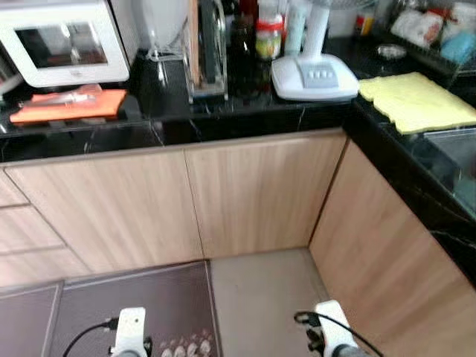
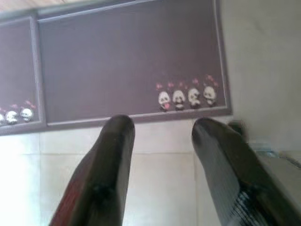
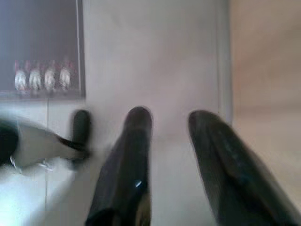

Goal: Kitchen organization

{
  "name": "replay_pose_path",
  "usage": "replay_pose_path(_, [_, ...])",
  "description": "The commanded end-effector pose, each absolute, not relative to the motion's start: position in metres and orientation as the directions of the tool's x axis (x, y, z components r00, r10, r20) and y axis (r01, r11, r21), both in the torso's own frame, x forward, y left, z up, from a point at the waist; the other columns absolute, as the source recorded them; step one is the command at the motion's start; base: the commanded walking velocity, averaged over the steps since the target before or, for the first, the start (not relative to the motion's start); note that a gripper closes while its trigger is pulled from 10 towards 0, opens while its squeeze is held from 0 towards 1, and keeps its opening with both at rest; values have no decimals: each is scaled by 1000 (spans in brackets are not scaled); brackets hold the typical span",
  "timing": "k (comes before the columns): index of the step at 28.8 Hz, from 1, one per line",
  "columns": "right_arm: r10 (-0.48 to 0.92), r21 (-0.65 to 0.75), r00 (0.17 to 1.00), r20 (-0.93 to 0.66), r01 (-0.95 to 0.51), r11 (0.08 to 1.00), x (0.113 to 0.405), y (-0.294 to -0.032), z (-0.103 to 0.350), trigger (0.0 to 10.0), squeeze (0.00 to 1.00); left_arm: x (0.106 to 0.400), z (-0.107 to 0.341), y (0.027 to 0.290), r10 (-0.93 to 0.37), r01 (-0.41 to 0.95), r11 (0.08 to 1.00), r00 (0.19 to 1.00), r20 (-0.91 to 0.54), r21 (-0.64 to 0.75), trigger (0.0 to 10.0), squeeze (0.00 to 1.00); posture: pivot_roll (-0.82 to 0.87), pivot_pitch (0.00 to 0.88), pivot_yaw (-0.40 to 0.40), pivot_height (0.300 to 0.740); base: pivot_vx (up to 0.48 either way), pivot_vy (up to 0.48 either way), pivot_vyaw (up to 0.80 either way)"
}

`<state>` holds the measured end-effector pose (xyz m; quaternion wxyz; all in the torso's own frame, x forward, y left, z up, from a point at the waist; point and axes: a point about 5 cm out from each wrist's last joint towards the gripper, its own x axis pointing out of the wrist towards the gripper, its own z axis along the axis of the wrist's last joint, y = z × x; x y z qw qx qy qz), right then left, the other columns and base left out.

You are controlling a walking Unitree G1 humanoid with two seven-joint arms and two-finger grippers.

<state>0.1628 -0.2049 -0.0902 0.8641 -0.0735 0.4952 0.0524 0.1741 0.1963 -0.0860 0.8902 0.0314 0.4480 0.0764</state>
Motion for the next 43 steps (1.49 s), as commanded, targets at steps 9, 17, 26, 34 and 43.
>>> replay_pose_path(9, [46,-74,526,-849,-205,976,170,-185,-90,10000,0,159,-90,216,191,-108,982,529,-827,158,10000,0,-114,0,27,740,0,480,444])
replay_pose_path(17, [57,-34,510,-858,-168,985,164,-191,-91,10000,0,159,-87,229,211,-120,977,530,-821,174,10000,0,-112,0,28,740,0,480,600])
replay_pose_path(26, [38,-87,498,-866,-226,970,152,-211,-92,10000,0,158,-87,233,216,-125,976,528,-821,176,10000,0,-104,0,24,740,0,480,69])
replay_pose_path(34, [47,-55,494,-868,-192,980,153,-206,-93,10000,0,158,-87,229,209,-117,978,530,-822,174,10000,0,-105,0,26,740,0,480,200])
replay_pose_path(43, [66,-61,485,-872,-241,969,156,-201,-93,10000,0,164,-86,224,201,-112,980,546,-813,167,10000,0,-96,0,23,740,0,480,0])
